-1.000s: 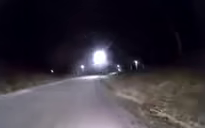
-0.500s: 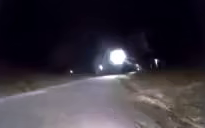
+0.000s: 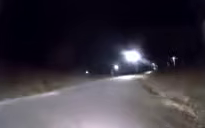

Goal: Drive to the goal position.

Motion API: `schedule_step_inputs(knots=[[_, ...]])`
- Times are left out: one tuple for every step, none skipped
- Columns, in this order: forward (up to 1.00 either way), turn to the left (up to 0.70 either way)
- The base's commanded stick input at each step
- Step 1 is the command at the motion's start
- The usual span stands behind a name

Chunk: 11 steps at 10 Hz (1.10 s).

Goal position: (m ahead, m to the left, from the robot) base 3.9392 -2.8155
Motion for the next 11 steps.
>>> schedule_step_inputs(knots=[[0.85, 0.00], [0.85, 0.00], [0.85, 0.00], [0.85, 0.00], [0.85, -0.01], [0.85, -0.19], [0.85, -0.32], [0.85, -0.33], [0.85, -0.33], [0.85, -0.33], [0.85, -0.34]])
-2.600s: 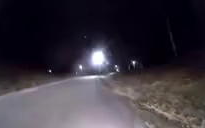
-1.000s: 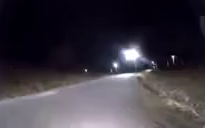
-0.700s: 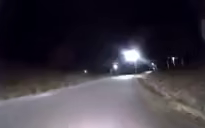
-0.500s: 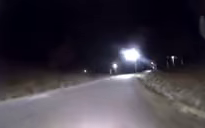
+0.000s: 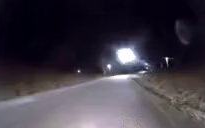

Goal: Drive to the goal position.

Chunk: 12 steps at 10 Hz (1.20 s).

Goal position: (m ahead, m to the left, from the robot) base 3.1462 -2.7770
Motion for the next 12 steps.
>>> schedule_step_inputs(knots=[[0.85, -0.04], [0.85, 0.00], [0.85, 0.00], [0.85, 0.00], [0.85, 0.00], [0.85, 0.00], [0.85, 0.00], [0.85, 0.00], [0.85, 0.00], [0.85, 0.00], [0.85, 0.00], [0.85, 0.00]])
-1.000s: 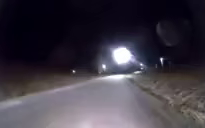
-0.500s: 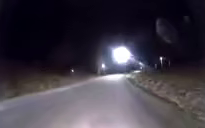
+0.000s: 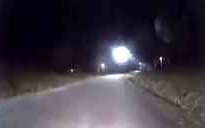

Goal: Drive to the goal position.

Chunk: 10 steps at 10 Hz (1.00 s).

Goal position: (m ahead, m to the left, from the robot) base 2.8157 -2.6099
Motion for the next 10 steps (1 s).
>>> schedule_step_inputs(knots=[[0.85, 0.00], [0.85, 0.00], [0.85, 0.00], [0.85, 0.00], [0.85, 0.00], [0.85, 0.00], [0.85, 0.00], [0.85, 0.00], [0.85, 0.00], [0.85, 0.00]])
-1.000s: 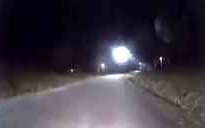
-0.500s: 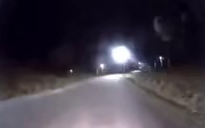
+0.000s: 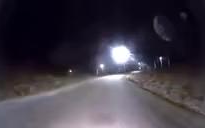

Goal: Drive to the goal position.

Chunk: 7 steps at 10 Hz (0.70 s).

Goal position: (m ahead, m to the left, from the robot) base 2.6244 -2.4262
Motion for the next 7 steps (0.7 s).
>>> schedule_step_inputs(knots=[[0.85, 0.00], [0.85, 0.00], [0.85, 0.00], [0.85, 0.00], [0.85, 0.00], [0.85, 0.00], [0.85, 0.00]])
